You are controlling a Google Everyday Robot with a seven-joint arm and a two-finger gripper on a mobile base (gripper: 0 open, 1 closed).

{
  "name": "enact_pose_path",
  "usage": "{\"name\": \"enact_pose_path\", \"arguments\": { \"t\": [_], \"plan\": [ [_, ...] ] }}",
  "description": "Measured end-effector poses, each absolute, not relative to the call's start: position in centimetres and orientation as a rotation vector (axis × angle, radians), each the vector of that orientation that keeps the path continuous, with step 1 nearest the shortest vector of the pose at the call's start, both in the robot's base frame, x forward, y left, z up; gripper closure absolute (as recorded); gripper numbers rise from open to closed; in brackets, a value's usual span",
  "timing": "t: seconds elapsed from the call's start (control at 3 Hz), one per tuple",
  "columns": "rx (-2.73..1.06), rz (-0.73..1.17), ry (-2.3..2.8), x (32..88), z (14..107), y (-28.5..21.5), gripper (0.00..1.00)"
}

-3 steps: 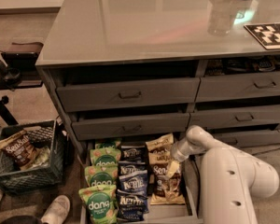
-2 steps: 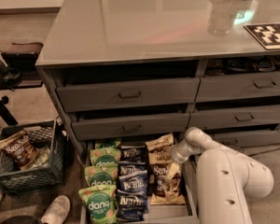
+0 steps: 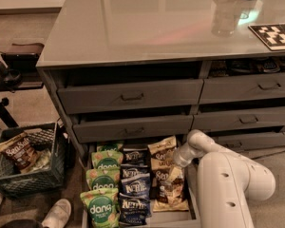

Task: Pick brown chip bag from bottom drawer and place on counter

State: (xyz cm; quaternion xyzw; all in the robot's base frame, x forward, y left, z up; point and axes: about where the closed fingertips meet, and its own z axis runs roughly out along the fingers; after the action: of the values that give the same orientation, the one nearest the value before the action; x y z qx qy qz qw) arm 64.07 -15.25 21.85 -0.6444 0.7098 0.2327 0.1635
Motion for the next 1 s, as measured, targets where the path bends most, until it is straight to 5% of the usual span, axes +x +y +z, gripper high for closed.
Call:
{"name": "enact_pose_path", "arguments": {
  "t": [1.0],
  "plan": [
    [-1.837,0.664,2.024,64.06,21.84,-15.25,0.88]
  ]
}}
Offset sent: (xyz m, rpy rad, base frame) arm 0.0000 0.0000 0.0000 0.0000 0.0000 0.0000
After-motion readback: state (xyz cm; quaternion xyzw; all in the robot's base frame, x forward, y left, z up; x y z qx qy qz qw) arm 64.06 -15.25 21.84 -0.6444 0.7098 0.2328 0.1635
